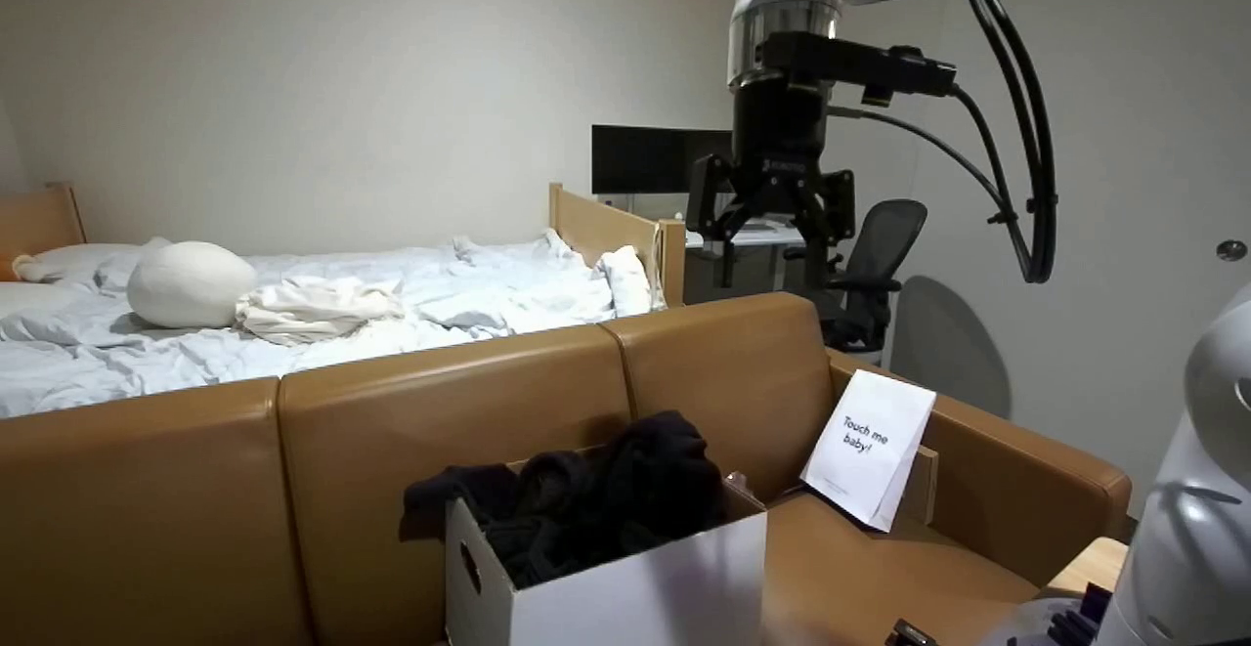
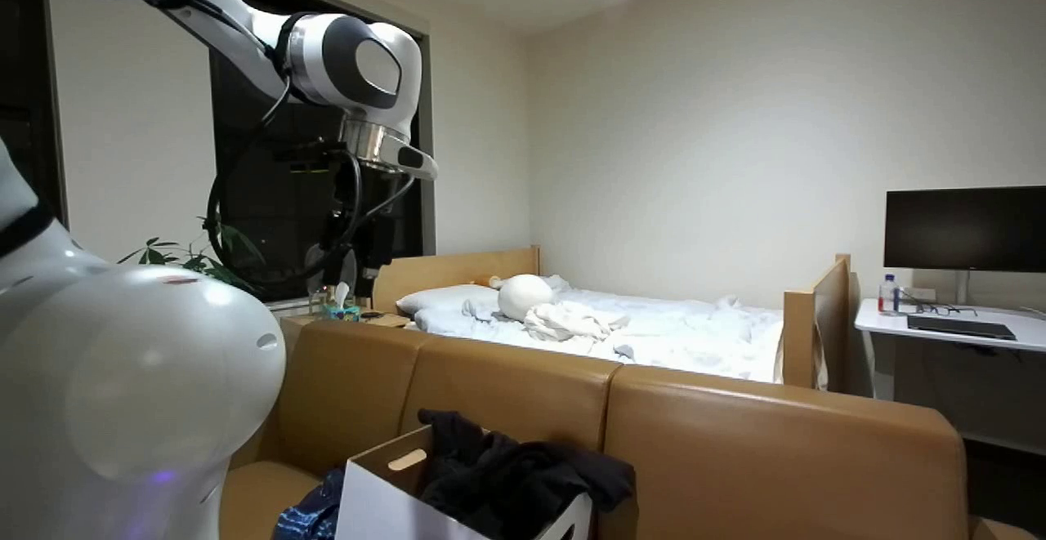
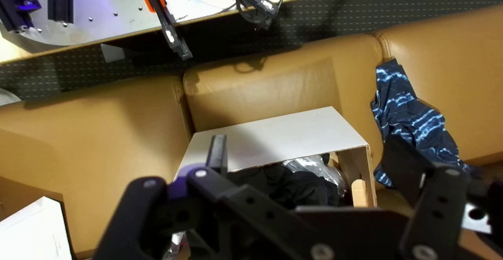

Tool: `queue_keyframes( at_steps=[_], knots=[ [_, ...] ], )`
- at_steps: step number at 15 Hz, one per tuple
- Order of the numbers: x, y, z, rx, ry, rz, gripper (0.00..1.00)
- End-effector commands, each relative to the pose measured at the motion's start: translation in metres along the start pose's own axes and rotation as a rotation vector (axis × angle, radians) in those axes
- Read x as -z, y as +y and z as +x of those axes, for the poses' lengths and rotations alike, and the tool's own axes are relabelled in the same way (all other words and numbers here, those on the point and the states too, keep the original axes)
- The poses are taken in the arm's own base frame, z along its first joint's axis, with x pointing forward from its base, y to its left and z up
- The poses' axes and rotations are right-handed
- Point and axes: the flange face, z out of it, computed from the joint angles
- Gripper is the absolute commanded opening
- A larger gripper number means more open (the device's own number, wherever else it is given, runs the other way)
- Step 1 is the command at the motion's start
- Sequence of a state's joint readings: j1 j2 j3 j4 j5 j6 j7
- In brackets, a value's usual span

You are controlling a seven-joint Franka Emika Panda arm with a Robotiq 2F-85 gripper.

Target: Remove the black cloth from the white box and put it on the couch

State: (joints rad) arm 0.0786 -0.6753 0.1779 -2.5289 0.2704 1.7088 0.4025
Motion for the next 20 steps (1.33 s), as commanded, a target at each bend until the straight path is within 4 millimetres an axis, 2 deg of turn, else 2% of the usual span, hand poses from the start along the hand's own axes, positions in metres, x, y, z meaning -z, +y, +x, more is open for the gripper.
queue_keyframes(
  at_steps=[1, 5, 7, 9, 10, 11, 12, 16, 17, 18, 19, 20],
  knots=[
    [0.003, 0.003, 0.069, -0.050, 0.065, 0.033, 1.00],
    [-0.003, 0.001, 0.153, -0.062, 0.144, 0.016, 1.00],
    [-0.028, 0.001, 0.186, -0.060, 0.051, -0.015, 1.00],
    [-0.068, -0.006, 0.210, -0.087, -0.070, -0.041, 1.00],
    [-0.041, 0.002, 0.182, -0.090, 0.019, -0.013, 1.00],
    [-0.055, 0.000, 0.194, -0.093, -0.011, -0.018, 1.00],
    [-0.061, 0.000, 0.198, -0.095, -0.018, -0.019, 1.00],
    [-0.043, -0.002, 0.192, -0.089, 0.014, -0.010, 1.00],
    [-0.046, -0.009, 0.203, -0.090, 0.029, -0.008, 1.00],
    [-0.055, -0.010, 0.224, -0.124, 0.022, 0.002, 1.00],
    [-0.067, -0.002, 0.250, -0.191, 0.021, 0.003, 1.00],
    [-0.078, 0.006, 0.269, -0.229, 0.022, 0.020, 1.00]
  ],
)
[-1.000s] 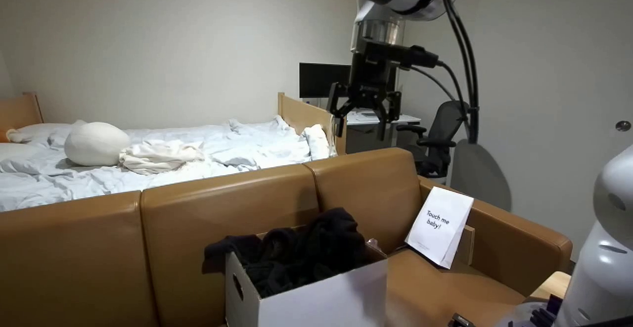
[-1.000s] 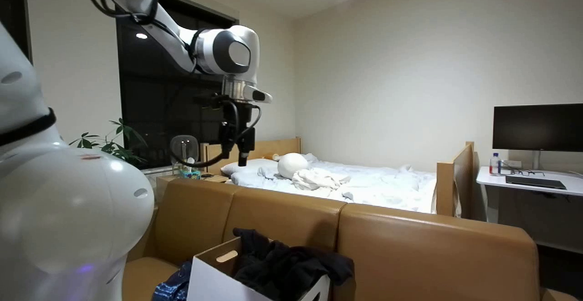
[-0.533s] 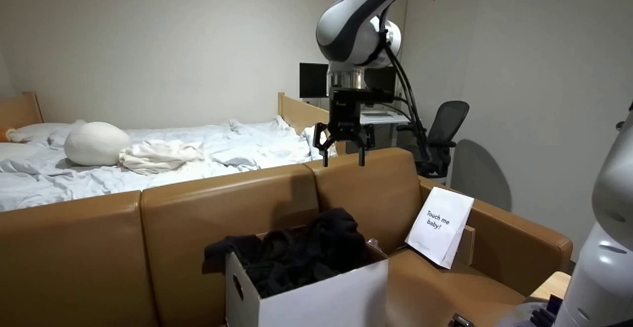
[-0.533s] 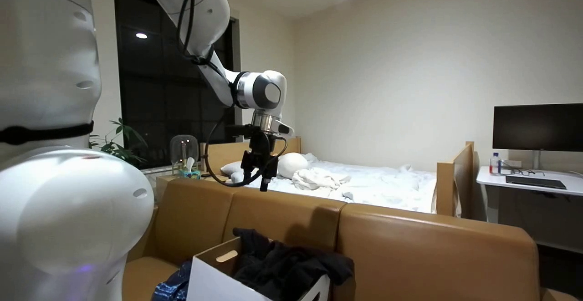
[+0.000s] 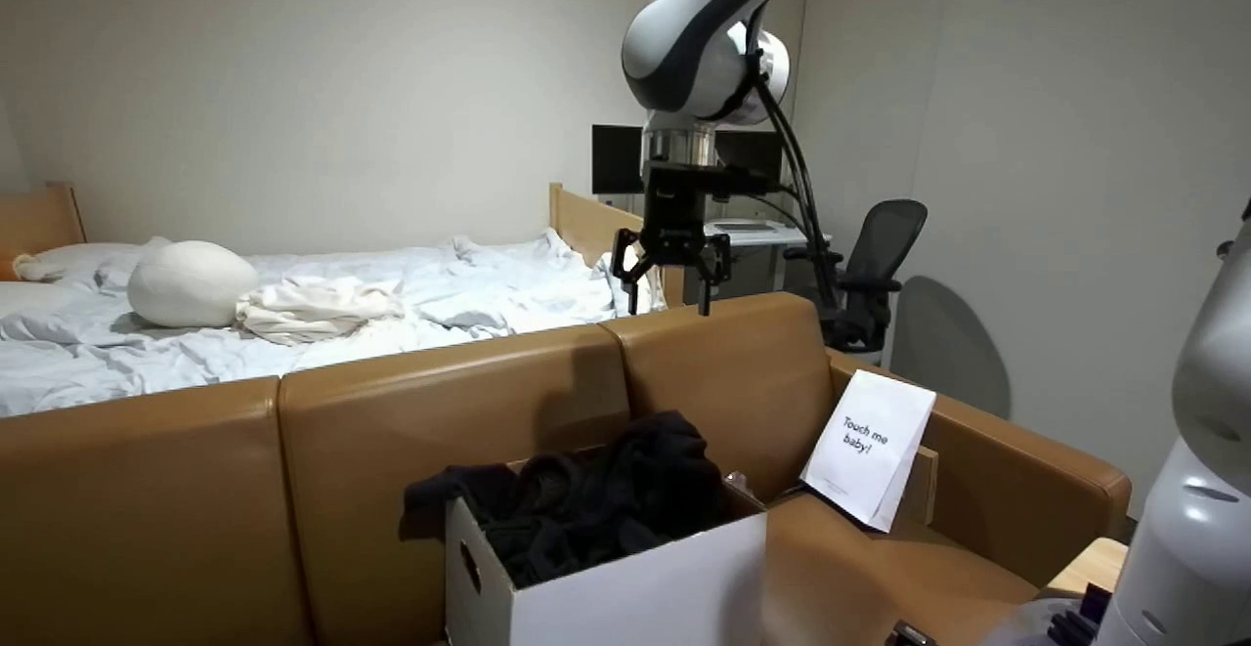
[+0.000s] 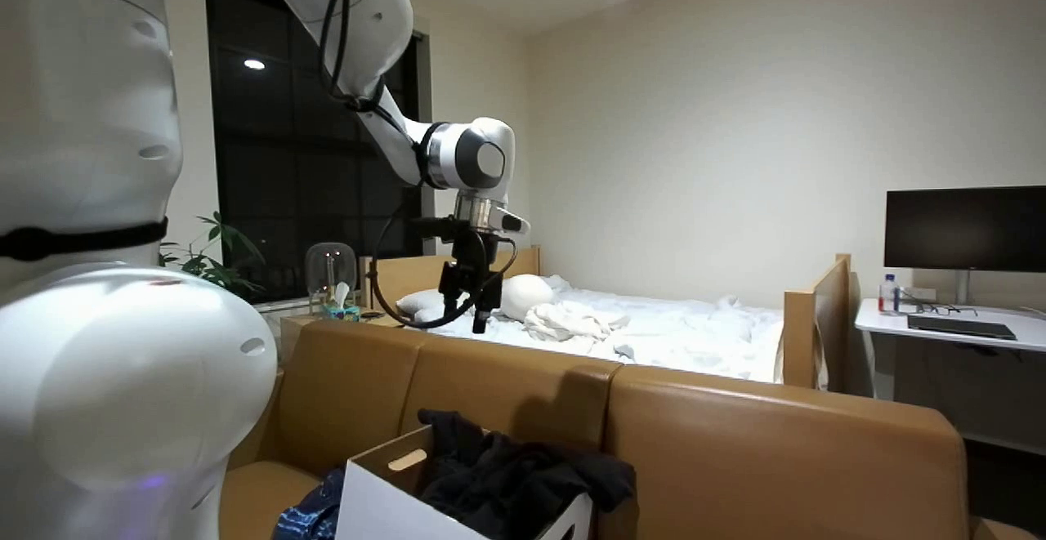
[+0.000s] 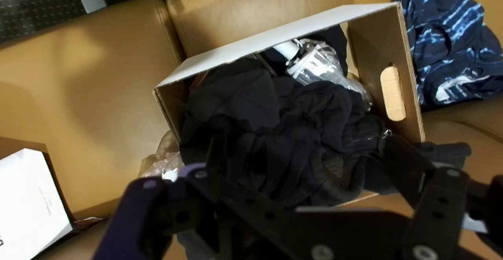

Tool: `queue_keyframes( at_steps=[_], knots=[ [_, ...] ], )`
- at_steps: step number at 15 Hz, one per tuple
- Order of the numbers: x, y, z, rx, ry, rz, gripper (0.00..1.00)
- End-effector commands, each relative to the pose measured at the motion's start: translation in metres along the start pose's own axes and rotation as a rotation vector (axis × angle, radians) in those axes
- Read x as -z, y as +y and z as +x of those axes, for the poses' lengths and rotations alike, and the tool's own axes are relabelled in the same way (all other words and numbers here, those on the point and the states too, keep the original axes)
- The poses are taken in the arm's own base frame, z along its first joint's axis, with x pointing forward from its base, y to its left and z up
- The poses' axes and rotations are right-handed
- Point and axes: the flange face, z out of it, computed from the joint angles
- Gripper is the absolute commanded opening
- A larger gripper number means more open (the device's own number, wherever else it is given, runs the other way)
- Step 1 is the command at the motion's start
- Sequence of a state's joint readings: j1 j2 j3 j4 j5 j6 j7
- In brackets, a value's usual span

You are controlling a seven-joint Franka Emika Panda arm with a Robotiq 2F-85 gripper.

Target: Remove the black cloth from the white box and put it on the couch

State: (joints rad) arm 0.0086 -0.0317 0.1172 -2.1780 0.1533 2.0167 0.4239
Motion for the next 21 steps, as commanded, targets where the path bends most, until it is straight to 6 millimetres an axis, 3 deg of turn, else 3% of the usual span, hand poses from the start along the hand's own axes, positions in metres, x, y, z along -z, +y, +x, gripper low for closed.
queue_keyframes(
  at_steps=[1, 4, 7, 8, 9, 10, 12, 14, 17, 21],
  knots=[
    [-0.046, 0.011, 0.073, -0.164, -0.020, 0.017, 1.00],
    [-0.104, 0.023, 0.121, -0.209, -0.146, 0.051, 1.00],
    [-0.178, 0.006, 0.151, -0.289, -0.209, 0.080, 1.00],
    [-0.192, -0.003, 0.156, -0.294, -0.234, 0.089, 1.00],
    [-0.183, -0.006, 0.156, -0.310, -0.207, 0.119, 1.00],
    [-0.188, 0.007, 0.148, -0.278, -0.220, 0.072, 1.00],
    [-0.204, 0.002, 0.152, -0.276, -0.229, 0.067, 1.00],
    [-0.202, -0.001, 0.152, -0.328, -0.223, 0.048, 1.00],
    [-0.239, -0.014, 0.182, -0.461, -0.211, -0.051, 1.00],
    [-0.306, -0.026, 0.213, -0.480, -0.220, -0.125, 1.00]
  ],
)
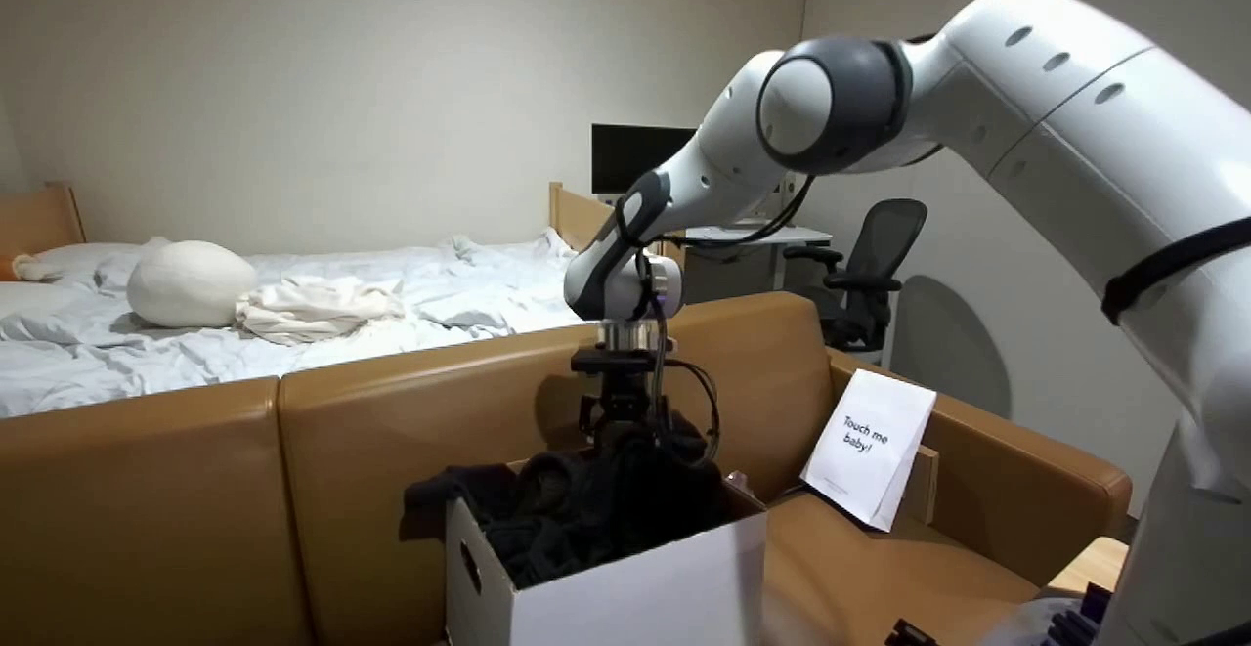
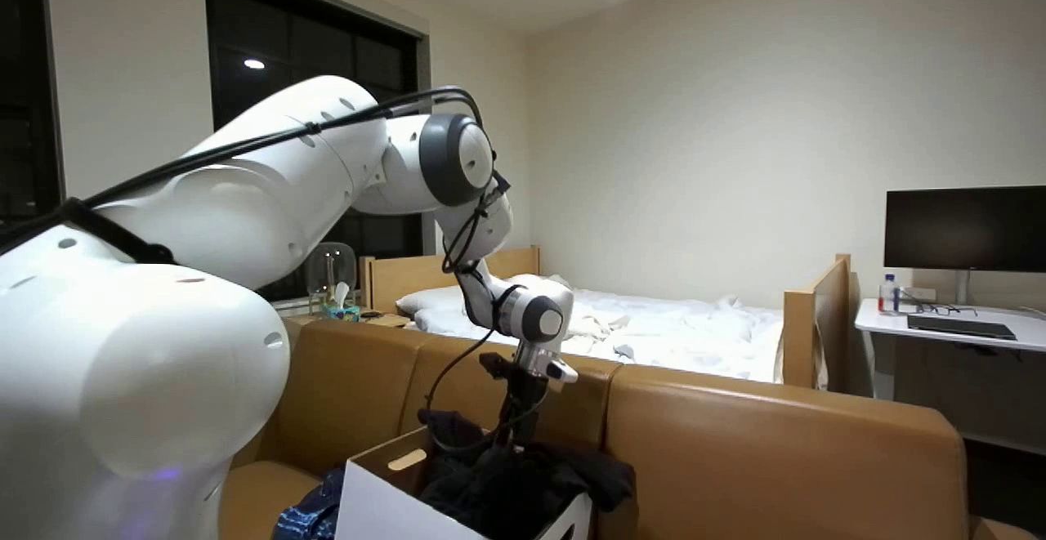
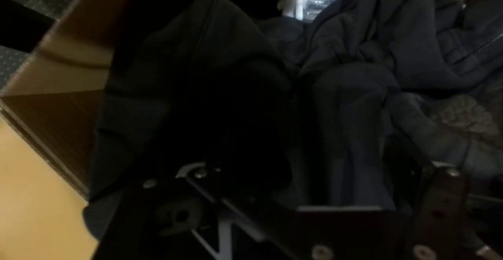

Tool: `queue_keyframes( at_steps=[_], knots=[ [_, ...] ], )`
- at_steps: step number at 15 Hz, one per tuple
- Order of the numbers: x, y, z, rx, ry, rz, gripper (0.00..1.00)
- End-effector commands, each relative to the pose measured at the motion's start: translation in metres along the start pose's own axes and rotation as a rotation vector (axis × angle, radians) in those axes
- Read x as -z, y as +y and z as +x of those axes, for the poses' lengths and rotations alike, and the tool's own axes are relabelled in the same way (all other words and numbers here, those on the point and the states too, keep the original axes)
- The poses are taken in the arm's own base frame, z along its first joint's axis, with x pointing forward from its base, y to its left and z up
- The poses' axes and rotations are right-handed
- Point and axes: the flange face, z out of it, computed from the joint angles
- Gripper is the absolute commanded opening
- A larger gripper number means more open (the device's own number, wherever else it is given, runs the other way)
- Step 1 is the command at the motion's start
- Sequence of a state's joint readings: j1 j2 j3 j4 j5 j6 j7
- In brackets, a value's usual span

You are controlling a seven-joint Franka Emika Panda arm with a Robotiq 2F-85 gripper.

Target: Remove the black cloth from the white box and put it on the couch

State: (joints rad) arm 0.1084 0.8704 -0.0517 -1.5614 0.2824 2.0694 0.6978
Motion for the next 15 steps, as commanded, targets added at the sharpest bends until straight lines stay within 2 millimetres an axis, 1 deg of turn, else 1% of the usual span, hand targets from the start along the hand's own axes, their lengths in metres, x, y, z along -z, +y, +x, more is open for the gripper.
queue_keyframes(
  at_steps=[1, 2, 3, 4, 5, 7, 11, 12, 14, 15],
  knots=[
    [-0.051, -0.025, 0.036, -0.062, 0.006, -0.076, 1.00],
    [-0.067, -0.027, 0.041, -0.061, -0.033, -0.100, 1.00],
    [-0.082, -0.029, 0.044, -0.069, -0.059, -0.132, 0.75],
    [-0.093, -0.029, 0.043, -0.070, -0.101, -0.172, 0.74],
    [-0.098, -0.031, 0.040, -0.054, -0.129, -0.180, 0.67],
    [-0.099, -0.037, 0.037, -0.041, -0.134, -0.168, 0.54],
    [-0.091, -0.045, 0.034, -0.029, -0.119, -0.123, 0.28],
    [-0.089, -0.046, 0.031, -0.022, -0.119, -0.114, 0.20],
    [-0.085, -0.048, 0.025, -0.020, -0.127, -0.100, 0.08],
    [-0.079, -0.050, 0.019, -0.021, -0.120, -0.091, 0.03]
  ],
)
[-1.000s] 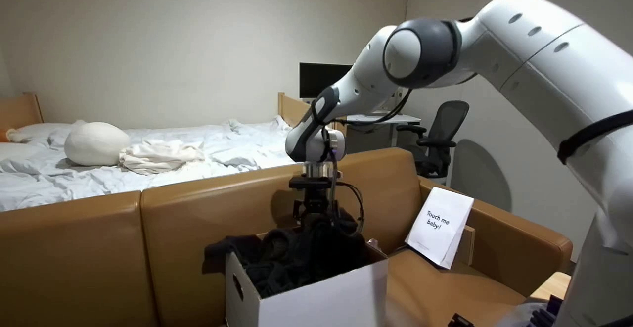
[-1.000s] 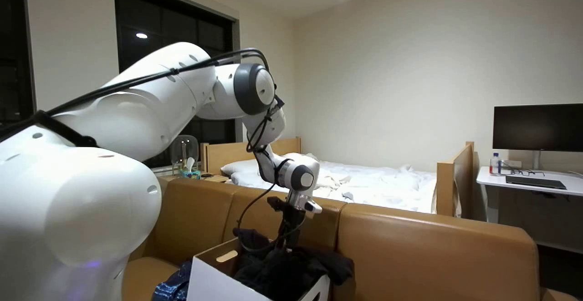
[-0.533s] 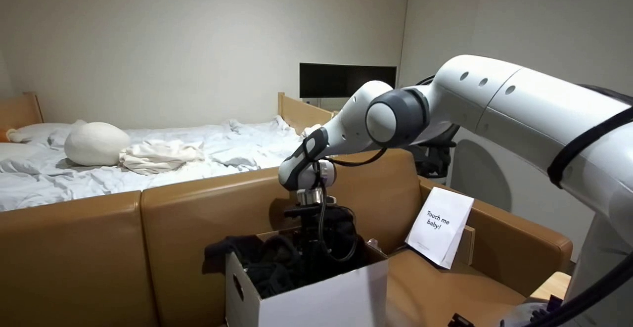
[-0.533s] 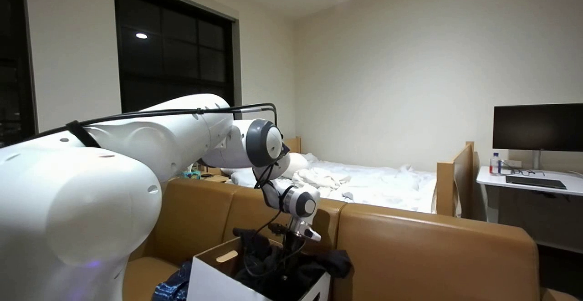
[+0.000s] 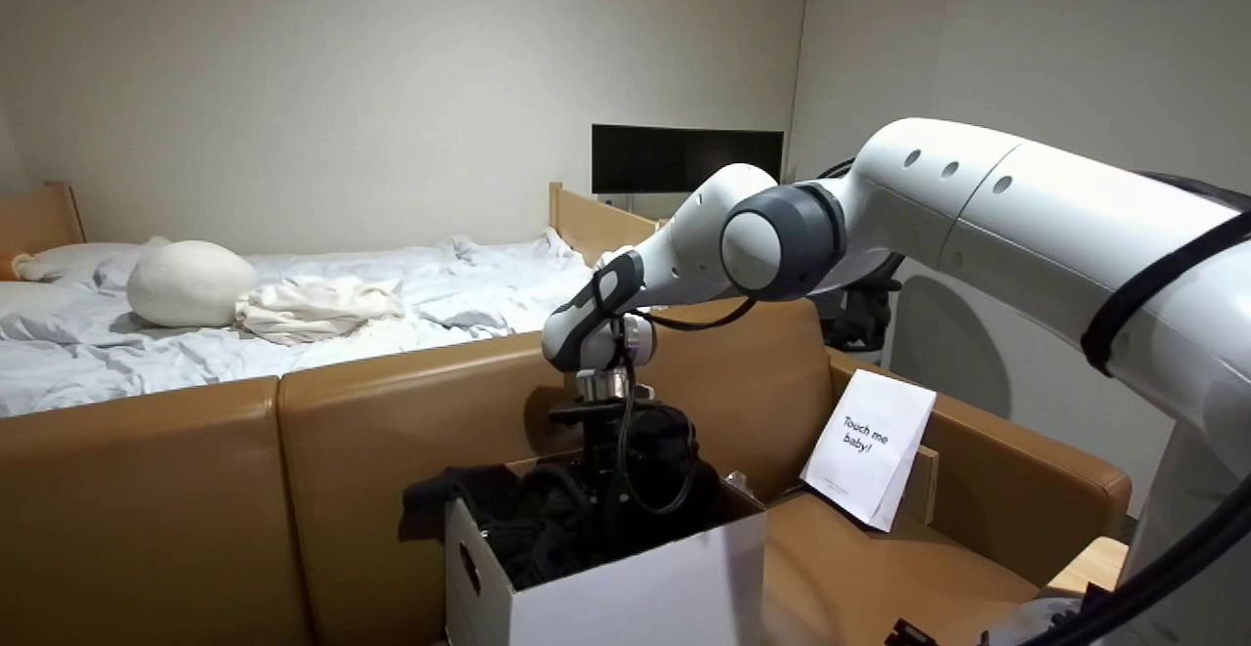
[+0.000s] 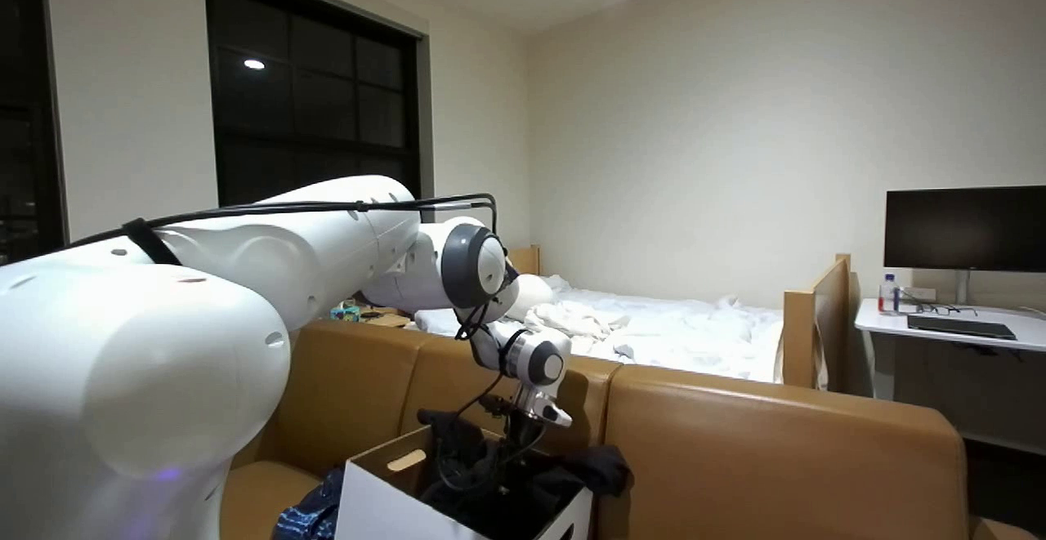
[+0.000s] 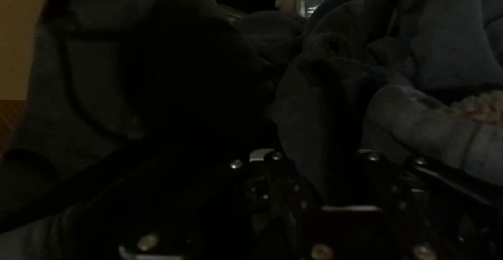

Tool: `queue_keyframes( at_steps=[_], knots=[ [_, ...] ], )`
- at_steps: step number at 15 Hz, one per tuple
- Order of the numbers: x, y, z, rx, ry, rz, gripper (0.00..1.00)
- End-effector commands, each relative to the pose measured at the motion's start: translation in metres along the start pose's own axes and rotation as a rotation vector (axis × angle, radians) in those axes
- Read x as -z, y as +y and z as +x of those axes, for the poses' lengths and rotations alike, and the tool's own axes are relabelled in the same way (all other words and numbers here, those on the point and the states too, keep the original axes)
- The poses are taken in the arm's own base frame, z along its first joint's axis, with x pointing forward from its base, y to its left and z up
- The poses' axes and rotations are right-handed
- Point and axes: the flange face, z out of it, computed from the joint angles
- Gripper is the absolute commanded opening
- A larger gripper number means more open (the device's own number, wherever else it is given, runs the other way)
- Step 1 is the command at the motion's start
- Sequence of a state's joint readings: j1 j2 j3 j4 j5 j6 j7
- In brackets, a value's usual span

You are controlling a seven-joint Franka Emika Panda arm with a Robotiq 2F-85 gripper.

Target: Remove the black cloth from the white box and put it on the couch

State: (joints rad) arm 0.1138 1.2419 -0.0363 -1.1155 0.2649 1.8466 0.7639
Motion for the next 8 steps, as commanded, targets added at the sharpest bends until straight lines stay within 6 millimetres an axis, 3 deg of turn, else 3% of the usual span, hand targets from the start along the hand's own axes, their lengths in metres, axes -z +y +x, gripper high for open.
queue_keyframes(
  at_steps=[1, 4, 8],
  knots=[
    [0.011, -0.002, -0.026, -0.010, -0.004, 0.025, 0.02],
    [0.041, 0.005, -0.070, -0.032, -0.009, -0.032, 0.05],
    [0.082, 0.021, -0.134, 0.058, -0.152, -0.165, 0.05]
  ],
)
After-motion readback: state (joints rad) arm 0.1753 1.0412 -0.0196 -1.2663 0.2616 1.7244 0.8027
